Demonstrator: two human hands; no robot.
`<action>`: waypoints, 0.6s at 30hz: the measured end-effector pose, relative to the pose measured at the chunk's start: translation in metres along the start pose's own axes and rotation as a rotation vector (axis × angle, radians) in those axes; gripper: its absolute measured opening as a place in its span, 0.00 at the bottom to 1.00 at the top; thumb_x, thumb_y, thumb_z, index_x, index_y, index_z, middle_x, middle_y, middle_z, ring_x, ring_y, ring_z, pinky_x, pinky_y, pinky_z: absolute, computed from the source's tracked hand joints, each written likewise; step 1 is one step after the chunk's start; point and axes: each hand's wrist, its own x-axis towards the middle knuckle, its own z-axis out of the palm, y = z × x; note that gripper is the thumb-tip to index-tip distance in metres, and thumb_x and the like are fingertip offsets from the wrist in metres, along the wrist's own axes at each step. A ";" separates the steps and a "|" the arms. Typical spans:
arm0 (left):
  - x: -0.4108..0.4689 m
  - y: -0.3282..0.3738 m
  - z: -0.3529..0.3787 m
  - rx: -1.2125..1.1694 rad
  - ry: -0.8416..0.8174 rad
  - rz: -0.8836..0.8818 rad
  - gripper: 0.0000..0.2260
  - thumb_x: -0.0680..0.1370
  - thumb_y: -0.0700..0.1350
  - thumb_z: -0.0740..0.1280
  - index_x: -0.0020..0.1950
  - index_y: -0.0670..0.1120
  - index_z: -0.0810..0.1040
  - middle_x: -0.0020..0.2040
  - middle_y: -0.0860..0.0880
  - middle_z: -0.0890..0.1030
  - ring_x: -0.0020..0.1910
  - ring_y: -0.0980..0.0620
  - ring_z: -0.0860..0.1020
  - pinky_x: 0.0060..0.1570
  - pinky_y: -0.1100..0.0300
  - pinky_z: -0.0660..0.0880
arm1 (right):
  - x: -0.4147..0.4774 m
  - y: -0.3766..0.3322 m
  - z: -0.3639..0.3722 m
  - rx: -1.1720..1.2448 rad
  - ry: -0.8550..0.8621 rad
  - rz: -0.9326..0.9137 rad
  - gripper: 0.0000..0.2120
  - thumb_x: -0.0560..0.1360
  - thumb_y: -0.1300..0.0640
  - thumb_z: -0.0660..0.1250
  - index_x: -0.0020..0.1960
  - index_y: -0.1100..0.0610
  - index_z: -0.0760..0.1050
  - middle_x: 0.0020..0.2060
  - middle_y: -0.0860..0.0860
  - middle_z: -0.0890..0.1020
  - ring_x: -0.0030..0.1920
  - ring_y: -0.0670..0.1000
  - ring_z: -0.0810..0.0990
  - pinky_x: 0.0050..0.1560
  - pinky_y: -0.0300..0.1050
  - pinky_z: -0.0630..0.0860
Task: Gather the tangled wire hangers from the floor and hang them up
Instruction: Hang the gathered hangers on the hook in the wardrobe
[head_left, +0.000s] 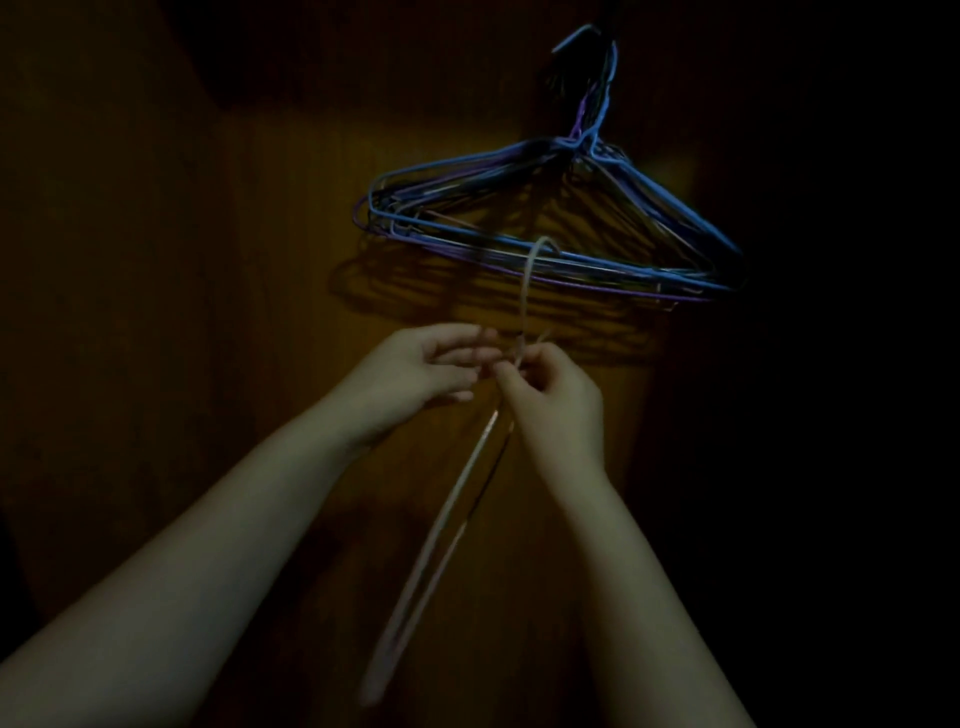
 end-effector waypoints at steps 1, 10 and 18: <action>0.000 0.003 -0.002 0.040 0.025 0.059 0.19 0.76 0.29 0.61 0.61 0.48 0.72 0.50 0.54 0.79 0.45 0.66 0.79 0.43 0.71 0.75 | 0.002 0.000 -0.004 0.021 -0.006 -0.031 0.04 0.75 0.55 0.68 0.47 0.54 0.78 0.39 0.48 0.82 0.42 0.48 0.80 0.42 0.41 0.74; 0.024 0.016 -0.002 0.910 0.349 0.549 0.18 0.72 0.51 0.66 0.60 0.46 0.79 0.56 0.46 0.80 0.60 0.46 0.73 0.55 0.66 0.60 | 0.021 -0.007 -0.043 0.112 -0.183 -0.176 0.06 0.79 0.60 0.61 0.47 0.48 0.70 0.37 0.46 0.79 0.40 0.43 0.79 0.43 0.39 0.75; 0.065 0.037 0.017 0.890 0.409 0.520 0.07 0.75 0.48 0.68 0.47 0.47 0.83 0.45 0.49 0.83 0.51 0.49 0.75 0.46 0.59 0.66 | 0.060 0.003 -0.060 -0.124 0.233 -0.057 0.12 0.73 0.44 0.68 0.40 0.52 0.74 0.33 0.46 0.78 0.35 0.46 0.77 0.38 0.45 0.73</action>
